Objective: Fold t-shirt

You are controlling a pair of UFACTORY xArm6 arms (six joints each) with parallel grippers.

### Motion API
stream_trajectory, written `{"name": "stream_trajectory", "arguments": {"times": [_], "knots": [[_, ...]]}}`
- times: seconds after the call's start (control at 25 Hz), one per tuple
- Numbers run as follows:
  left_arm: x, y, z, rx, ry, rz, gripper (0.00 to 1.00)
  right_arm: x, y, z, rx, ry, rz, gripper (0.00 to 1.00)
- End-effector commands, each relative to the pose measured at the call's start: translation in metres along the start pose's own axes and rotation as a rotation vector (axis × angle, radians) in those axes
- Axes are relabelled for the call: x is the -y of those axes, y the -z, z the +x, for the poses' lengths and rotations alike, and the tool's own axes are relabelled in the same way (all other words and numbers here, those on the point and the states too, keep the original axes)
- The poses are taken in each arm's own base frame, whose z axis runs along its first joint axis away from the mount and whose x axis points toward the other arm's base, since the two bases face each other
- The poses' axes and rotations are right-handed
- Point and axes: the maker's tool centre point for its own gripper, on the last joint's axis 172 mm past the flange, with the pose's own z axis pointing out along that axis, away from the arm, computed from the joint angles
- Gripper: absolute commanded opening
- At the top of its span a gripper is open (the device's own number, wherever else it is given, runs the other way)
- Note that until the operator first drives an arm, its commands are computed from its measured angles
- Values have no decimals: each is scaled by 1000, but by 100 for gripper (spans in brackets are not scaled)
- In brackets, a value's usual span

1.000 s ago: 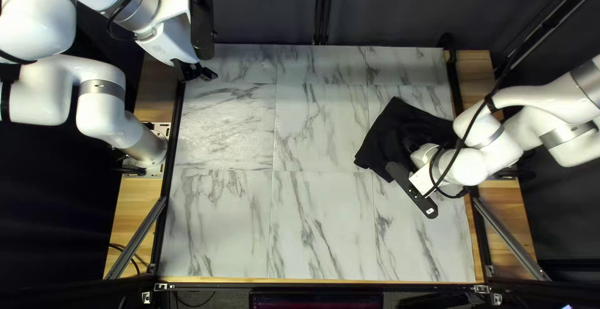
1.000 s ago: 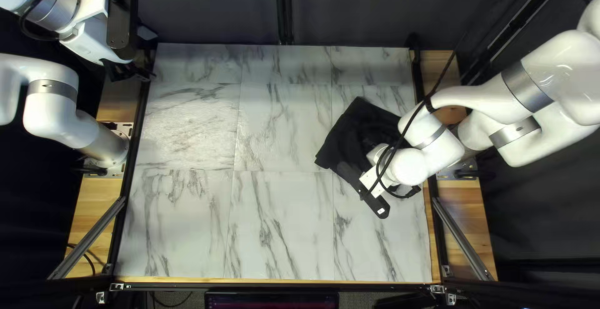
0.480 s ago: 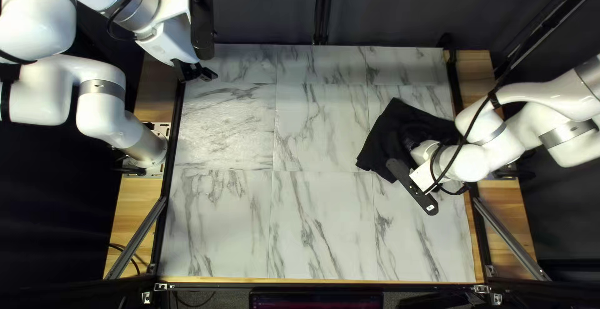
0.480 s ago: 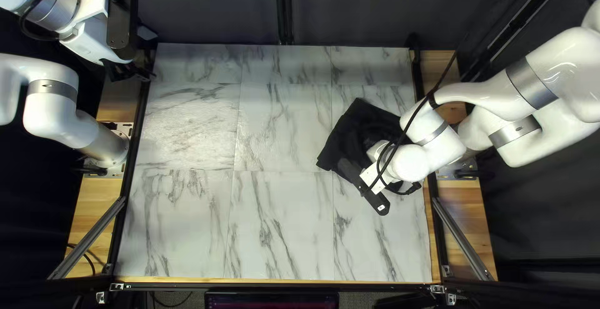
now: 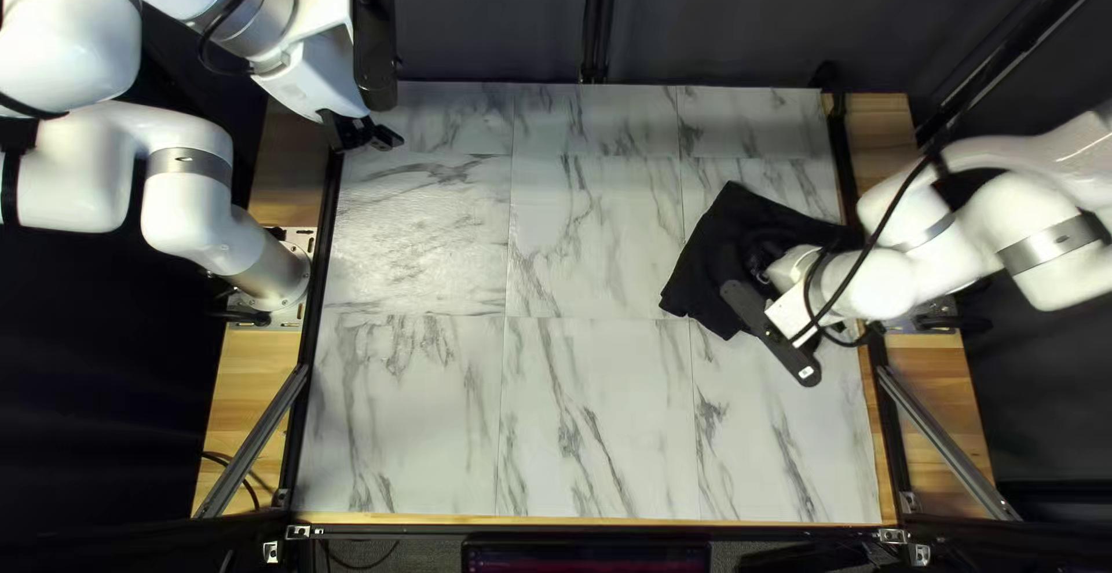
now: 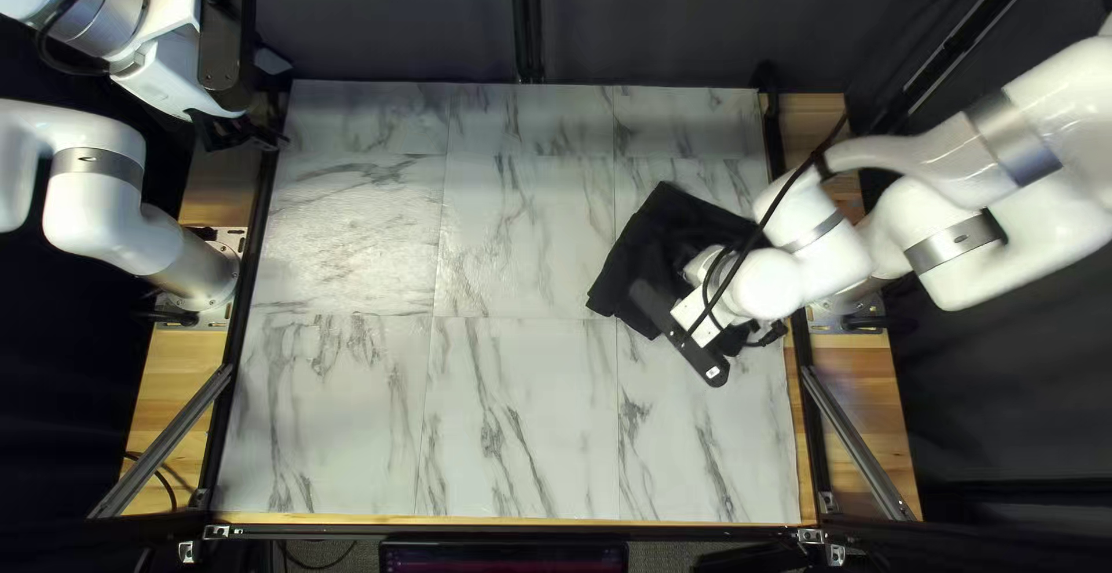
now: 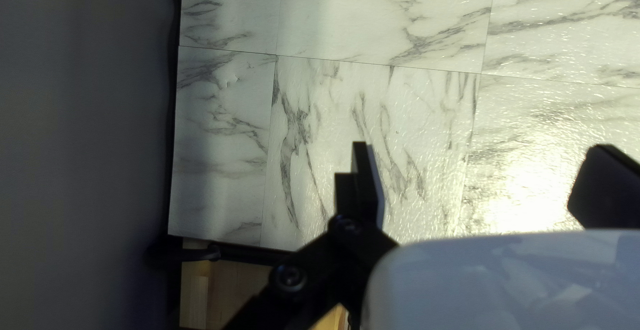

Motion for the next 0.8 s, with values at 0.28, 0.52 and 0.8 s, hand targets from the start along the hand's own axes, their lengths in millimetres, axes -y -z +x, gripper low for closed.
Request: {"name": "stream_trajectory", "arguments": {"times": [0.28, 0.52, 0.8], "knots": [[0, 0, 0, 0, 0, 0, 100, -19, 55, -54, -46, 36, 49, 100], [0, 0, 0, 0, 0, 0, 100, -34, 68, -56, -69, 86, 78, 100], [0, 0, 0, 0, 0, 0, 100, -34, 63, -35, -82, 110, 73, 100]]}}
